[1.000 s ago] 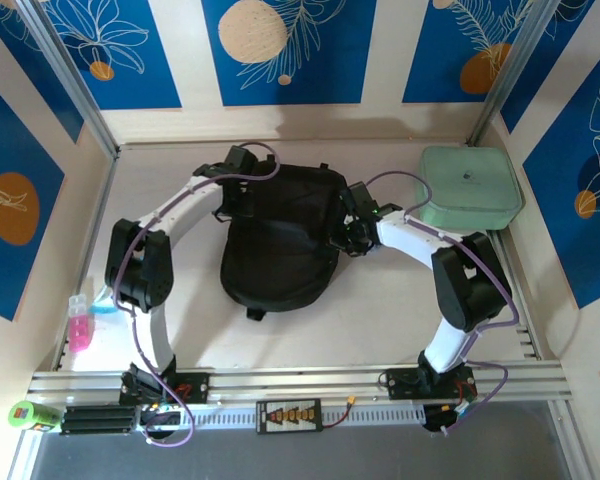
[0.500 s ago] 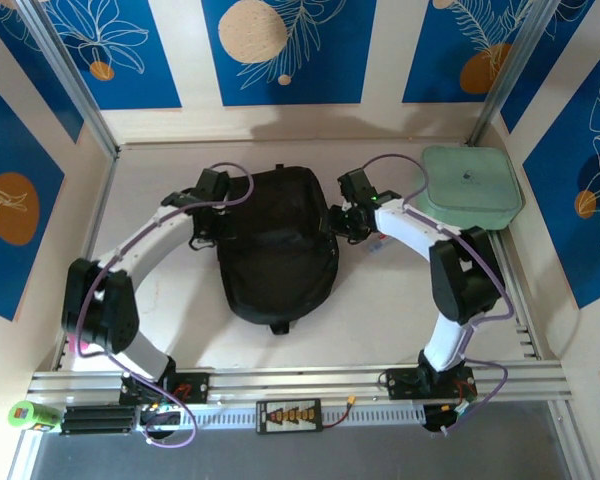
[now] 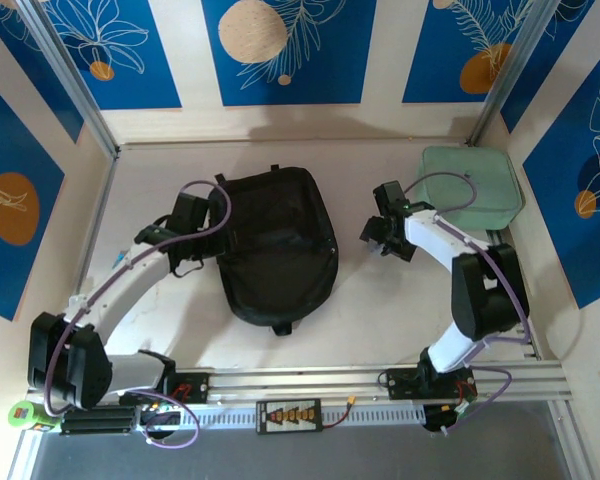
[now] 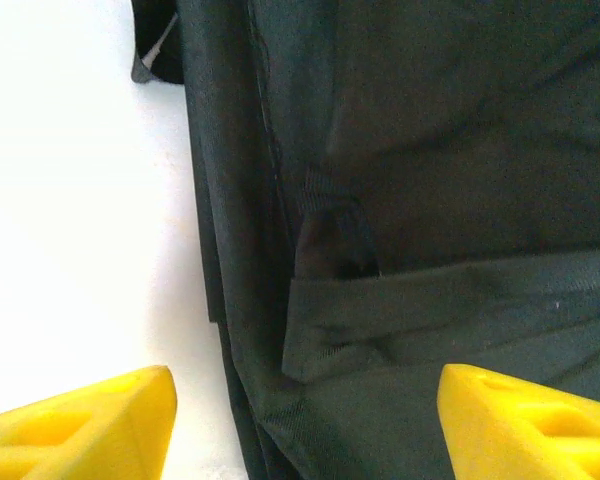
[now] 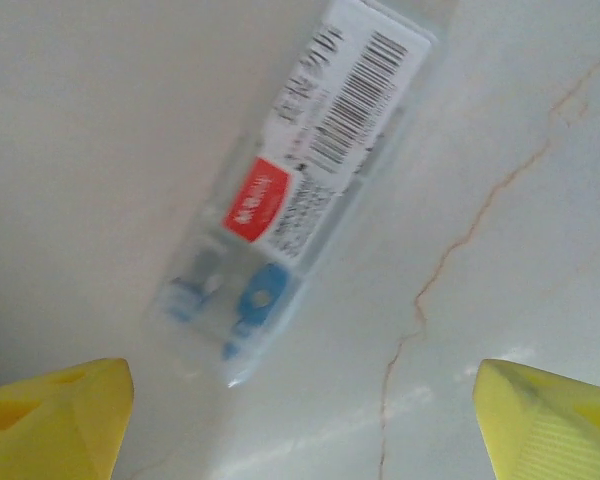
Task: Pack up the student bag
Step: Unzip the student bag at the center of the table, then rotate the loose stationery at the middle-right of the table.
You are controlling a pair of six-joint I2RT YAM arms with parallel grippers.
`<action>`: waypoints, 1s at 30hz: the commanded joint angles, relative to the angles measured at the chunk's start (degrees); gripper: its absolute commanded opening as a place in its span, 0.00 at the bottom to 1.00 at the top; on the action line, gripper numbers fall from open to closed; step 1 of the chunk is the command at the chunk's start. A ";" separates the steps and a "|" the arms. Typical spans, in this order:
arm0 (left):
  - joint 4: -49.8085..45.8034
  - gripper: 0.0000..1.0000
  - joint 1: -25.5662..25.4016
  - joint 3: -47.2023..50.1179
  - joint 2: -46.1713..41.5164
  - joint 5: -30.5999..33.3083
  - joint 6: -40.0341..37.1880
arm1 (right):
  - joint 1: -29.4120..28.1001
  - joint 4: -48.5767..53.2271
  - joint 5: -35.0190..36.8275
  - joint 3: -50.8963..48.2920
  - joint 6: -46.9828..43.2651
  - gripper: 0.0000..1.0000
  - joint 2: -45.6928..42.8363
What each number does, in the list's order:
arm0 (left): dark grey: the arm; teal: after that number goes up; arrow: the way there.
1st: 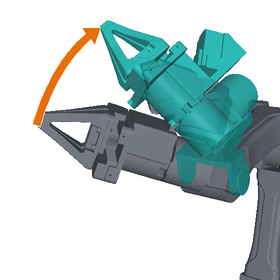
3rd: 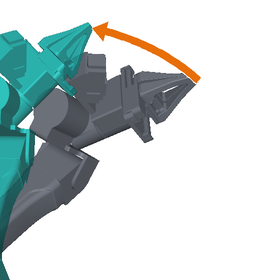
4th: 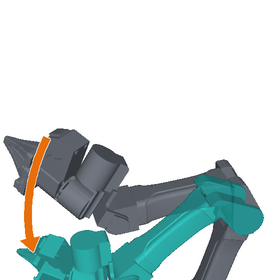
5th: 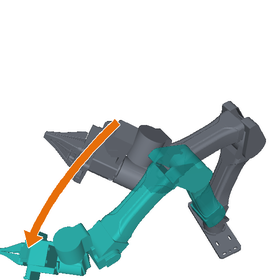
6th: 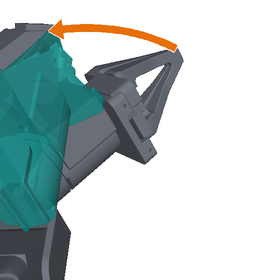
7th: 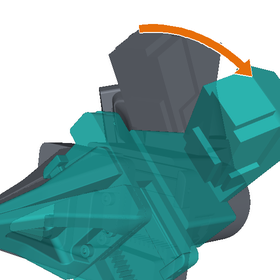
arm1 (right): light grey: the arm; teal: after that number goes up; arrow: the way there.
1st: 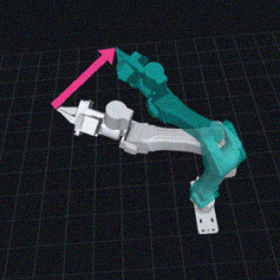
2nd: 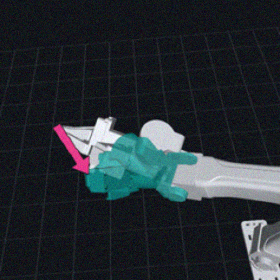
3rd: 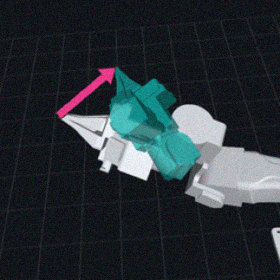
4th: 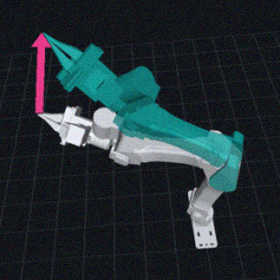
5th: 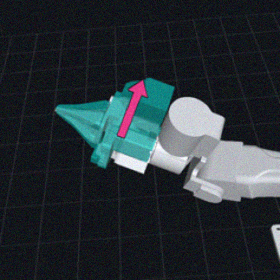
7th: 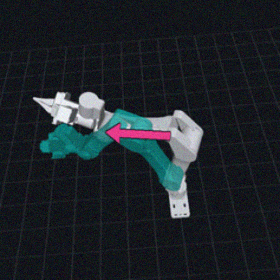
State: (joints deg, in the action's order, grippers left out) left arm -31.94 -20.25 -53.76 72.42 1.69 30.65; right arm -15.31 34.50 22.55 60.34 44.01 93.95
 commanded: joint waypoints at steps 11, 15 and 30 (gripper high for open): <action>4.23 0.91 -1.10 5.47 -3.15 -5.01 1.60 | 0.00 1.76 2.07 11.05 2.47 0.85 14.50; 4.86 0.92 -1.54 5.46 -1.41 -5.95 1.77 | -0.21 2.47 2.53 9.74 2.60 0.81 14.24; 5.79 0.93 -3.03 5.25 2.63 -6.70 1.91 | 1.36 5.21 2.76 -1.11 2.04 0.81 3.41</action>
State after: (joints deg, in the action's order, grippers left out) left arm -26.74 -22.63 -48.73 74.56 -3.97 32.12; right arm -14.41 34.72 24.08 62.30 45.74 100.05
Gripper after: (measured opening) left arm 0.926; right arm 0.807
